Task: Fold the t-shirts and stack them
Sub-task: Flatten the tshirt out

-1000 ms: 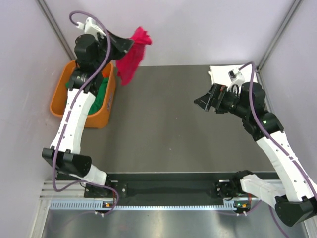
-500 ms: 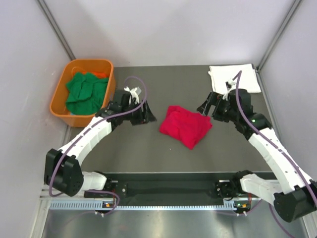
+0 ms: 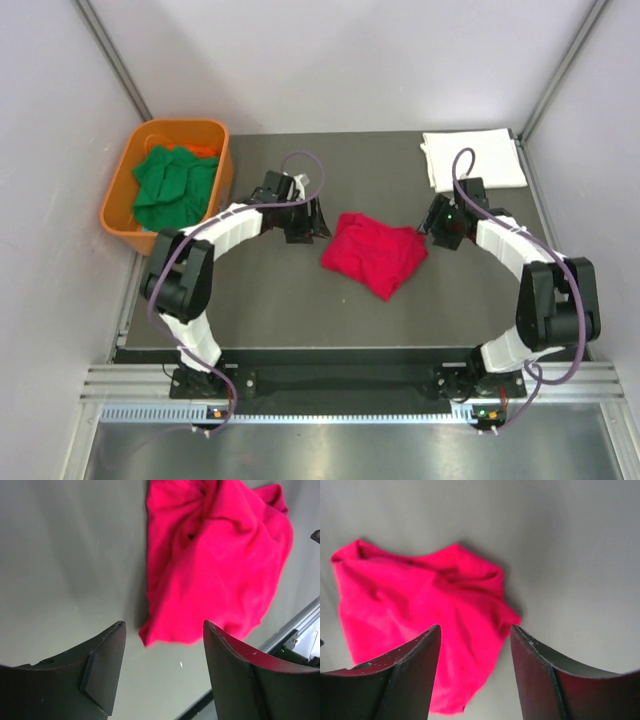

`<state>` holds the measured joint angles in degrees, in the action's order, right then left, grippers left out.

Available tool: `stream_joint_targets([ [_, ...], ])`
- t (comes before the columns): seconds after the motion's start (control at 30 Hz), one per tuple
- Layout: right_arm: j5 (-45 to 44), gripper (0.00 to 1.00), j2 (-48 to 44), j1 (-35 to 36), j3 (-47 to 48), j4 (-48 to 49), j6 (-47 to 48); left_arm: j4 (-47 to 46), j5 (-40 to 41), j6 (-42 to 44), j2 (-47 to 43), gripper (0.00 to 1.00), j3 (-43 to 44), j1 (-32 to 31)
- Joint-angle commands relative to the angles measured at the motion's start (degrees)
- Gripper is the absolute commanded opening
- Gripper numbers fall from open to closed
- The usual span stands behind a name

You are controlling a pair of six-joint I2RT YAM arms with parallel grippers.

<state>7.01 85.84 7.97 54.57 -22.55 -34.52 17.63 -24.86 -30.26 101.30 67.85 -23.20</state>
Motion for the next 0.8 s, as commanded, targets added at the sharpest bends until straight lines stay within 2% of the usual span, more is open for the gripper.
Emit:
stream_joint_targets([
  [0.0,4.85,0.57,4.66,-0.58,-0.86,7.42,0.59,-5.85,-2.56,-0.85,3.72,0.68,3.68,-1.66],
  [0.17,7.76,0.53,8.55,-0.50,-2.36,11.03,0.25,-8.30,-4.66,-0.94,8.73,0.66,5.71,-3.60],
  [0.27,10.03,0.42,9.78,-0.50,-2.80,14.70,0.59,-12.25,-10.63,-3.47,11.98,0.52,5.80,-3.87],
  [0.3,11.09,0.30,9.87,-0.58,-2.62,15.16,1.03,-12.96,-11.78,-4.27,12.69,0.34,5.80,-3.87],
  [0.33,11.80,0.24,9.87,-0.67,-0.97,15.25,1.30,-13.58,-13.27,-5.59,13.31,0.23,6.06,-3.87],
  [0.37,11.80,0.09,9.17,-0.67,0.35,14.03,1.56,-13.67,-13.80,-5.77,13.92,0.08,7.54,-3.87],
  [0.4,11.80,0.00,8.56,-0.67,1.84,13.50,2.00,-12.19,-13.81,-5.60,14.02,0.00,9.03,-3.70],
  [0.5,13.21,0.00,5.57,-0.41,10.36,10.60,2.18,0.70,-7.07,-1.83,11.65,0.00,20.26,-3.26],
  [0.53,13.56,0.00,4.87,-0.15,15.78,9.55,2.27,4.13,-4.00,-0.60,10.69,0.00,23.95,-3.25],
  [0.57,13.56,0.00,3.99,0.12,18.53,7.10,2.27,7.21,2.30,1.41,8.85,0.00,31.30,-3.17],
  [0.63,13.39,0.00,-0.74,0.90,24.85,4.72,2.27,14.35,10.05,3.09,5.34,0.00,39.32,-3.34],
  [0.7,12.60,0.00,-3.91,1.26,26.73,4.09,2.09,17.25,13.60,3.54,2.34,0.00,41.12,-3.34],
  [0.77,9.71,0.00,-9.08,1.26,26.30,2.69,2.96,17.35,15.54,3.28,-2.49,0.00,38.60,-3.43],
])
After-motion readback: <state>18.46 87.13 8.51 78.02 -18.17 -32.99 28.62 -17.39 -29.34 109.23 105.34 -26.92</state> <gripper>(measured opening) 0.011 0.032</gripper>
